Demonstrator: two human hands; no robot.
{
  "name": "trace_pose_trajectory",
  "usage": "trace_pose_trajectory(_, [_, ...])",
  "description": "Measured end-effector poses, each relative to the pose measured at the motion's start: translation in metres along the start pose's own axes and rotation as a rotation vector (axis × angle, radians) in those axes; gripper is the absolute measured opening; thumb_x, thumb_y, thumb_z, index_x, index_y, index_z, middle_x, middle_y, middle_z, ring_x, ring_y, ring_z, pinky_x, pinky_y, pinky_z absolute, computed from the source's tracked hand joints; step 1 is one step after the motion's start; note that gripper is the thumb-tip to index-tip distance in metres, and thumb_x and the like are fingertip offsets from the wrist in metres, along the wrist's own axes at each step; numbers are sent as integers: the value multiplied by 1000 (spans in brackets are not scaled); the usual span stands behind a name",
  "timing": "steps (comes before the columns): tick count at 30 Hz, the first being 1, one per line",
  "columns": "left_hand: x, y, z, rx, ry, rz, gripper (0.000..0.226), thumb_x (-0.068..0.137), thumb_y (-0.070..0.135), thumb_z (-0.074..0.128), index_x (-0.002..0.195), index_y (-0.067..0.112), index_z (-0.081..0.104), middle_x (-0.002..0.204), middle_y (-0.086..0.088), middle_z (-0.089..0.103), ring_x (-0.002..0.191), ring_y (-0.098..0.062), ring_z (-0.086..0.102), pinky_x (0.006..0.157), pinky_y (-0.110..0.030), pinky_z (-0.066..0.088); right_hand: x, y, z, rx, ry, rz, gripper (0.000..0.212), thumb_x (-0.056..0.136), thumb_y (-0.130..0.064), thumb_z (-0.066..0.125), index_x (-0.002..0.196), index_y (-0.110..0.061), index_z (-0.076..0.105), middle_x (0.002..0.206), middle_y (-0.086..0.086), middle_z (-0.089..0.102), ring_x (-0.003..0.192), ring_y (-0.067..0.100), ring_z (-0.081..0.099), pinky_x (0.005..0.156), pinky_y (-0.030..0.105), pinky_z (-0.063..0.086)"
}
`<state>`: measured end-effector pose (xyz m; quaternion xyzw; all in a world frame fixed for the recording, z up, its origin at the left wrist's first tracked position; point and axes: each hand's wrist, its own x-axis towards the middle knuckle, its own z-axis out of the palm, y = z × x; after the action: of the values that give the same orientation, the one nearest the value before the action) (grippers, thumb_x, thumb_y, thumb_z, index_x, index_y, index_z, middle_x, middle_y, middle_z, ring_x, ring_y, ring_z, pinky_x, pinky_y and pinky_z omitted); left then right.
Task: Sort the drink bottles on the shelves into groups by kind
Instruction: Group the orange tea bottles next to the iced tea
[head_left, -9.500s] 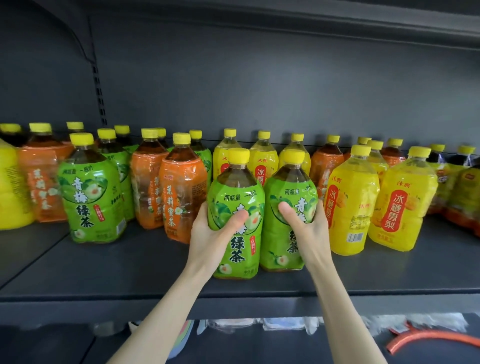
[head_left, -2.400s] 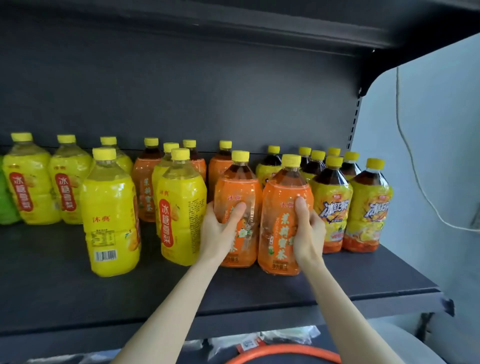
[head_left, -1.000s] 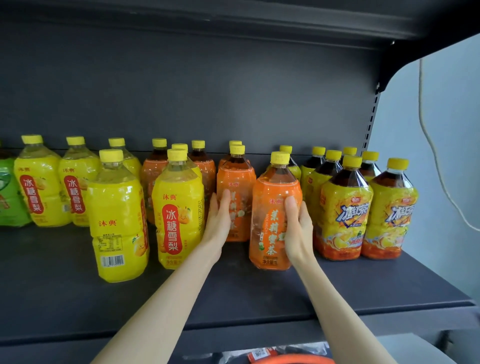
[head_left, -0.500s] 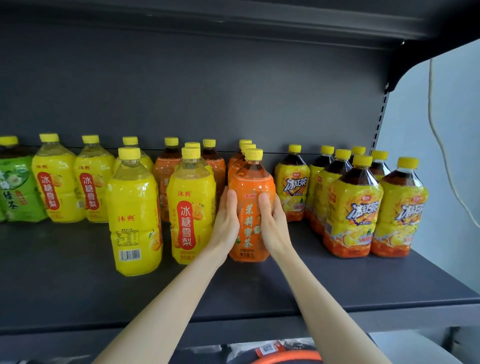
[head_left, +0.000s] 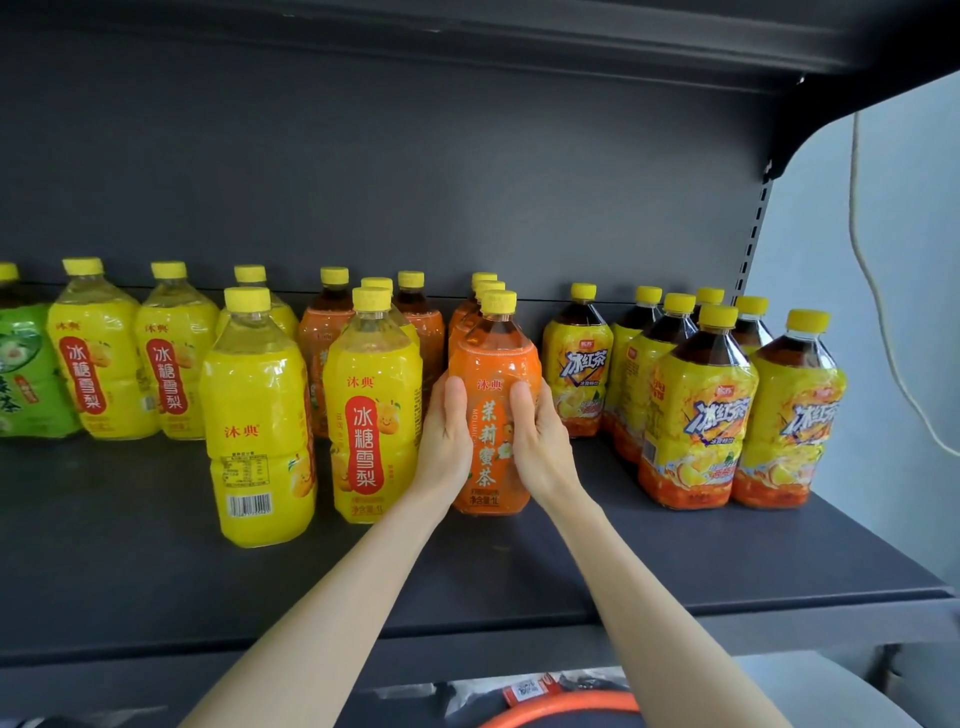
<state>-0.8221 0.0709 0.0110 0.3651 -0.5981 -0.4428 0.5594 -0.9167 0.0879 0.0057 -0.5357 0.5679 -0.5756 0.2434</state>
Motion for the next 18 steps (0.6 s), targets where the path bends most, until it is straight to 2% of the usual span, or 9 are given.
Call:
trace_pose_trajectory(3, [-2,3,1,17,3,4,48,97,47,21,140,29,33,120,10,47,106,-6,48,91,-25,40,-1,-4,-5,5,-43,23,113,51,-101,26,146,-40,26,133,-11,55,122,20,55,108,52,40])
trace_pose_trajectory(9, [-18,18,-1,57,22,-24,49,98,48,20,141,28,33,119,9,48,110,-9,48,91,-27,39,-10,-15,-16,-4,-106,72,113,56,-94,34,150,-33,23,139,-4,53,124,21,54,107,48,42])
trace_pose_trajectory(11, [-25,19,-3,128,27,-29,50,98,48,23,142,27,33,131,6,50,120,-14,49,98,-32,39,-19,-17,-20,-33,-97,80,105,65,-88,38,150,-28,25,141,-1,53,123,21,54,105,47,45])
trace_pose_trajectory(14, [-39,21,-12,302,11,0,50,98,42,35,144,22,32,141,-2,46,126,-20,47,104,-39,41,-39,-16,-24,-186,-79,45,77,89,-62,48,151,-23,24,142,2,51,123,24,55,101,47,48])
trace_pose_trajectory(16, [-49,23,-20,381,10,34,47,98,34,43,142,17,36,140,-2,48,124,-18,49,100,-32,43,-50,-14,-28,-309,-37,-2,67,93,-48,53,149,-20,29,139,4,54,122,26,56,98,48,50])
trace_pose_trajectory(18, [-60,25,-29,453,19,100,38,97,28,48,133,14,49,128,0,56,111,-11,53,86,-13,43,-61,-15,-30,-384,22,-76,55,93,-41,56,141,-17,42,130,4,60,115,26,60,92,47,52])
